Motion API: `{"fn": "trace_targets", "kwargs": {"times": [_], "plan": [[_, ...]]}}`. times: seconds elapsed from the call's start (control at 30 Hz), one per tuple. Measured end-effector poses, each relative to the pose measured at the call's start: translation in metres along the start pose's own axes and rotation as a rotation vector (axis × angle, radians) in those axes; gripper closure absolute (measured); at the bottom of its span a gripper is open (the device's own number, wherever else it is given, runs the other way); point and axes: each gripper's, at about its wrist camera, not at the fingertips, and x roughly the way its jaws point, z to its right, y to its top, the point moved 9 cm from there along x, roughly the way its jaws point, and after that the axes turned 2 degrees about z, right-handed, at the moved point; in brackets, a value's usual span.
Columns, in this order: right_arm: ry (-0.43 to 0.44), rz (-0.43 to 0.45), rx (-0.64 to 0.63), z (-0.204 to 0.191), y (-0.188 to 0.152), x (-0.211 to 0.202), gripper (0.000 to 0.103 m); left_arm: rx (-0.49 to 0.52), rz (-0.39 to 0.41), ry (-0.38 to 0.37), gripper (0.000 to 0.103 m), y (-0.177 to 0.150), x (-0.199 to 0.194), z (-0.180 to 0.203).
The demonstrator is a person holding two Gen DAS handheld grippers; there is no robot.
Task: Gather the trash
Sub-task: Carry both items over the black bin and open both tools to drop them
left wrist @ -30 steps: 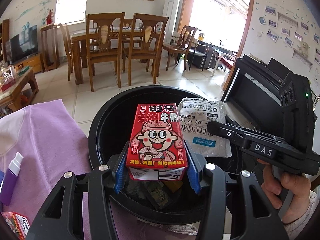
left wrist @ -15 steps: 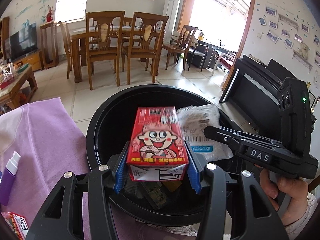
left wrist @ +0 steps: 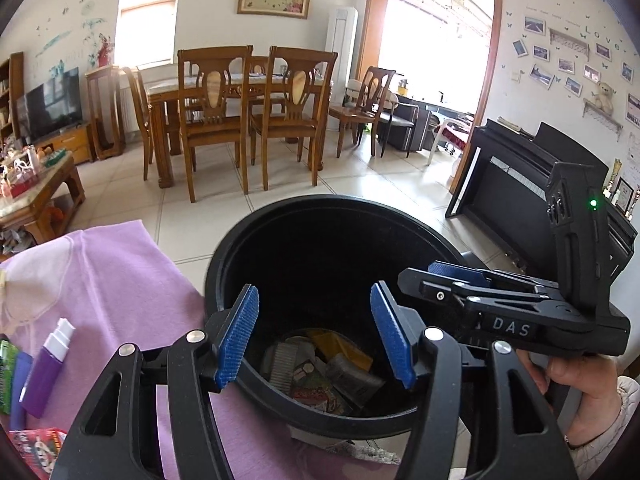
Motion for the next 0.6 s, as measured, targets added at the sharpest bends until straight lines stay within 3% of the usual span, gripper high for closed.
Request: {"fn": "trace_targets", "kwargs": {"times": [0.3, 0.6], "plan": [[0.040, -0.012, -0.065, -0.056, 0.000, 0.011, 0.038, -0.071, 0.034, 0.077, 0.044, 0.000, -0.033, -0.064], [0.143, -0.055, -0.138, -0.145, -0.005, 0.040, 0.038, -0.261, 0.022, 0.292, 0.044, -0.008, -0.077, -0.212]]}}
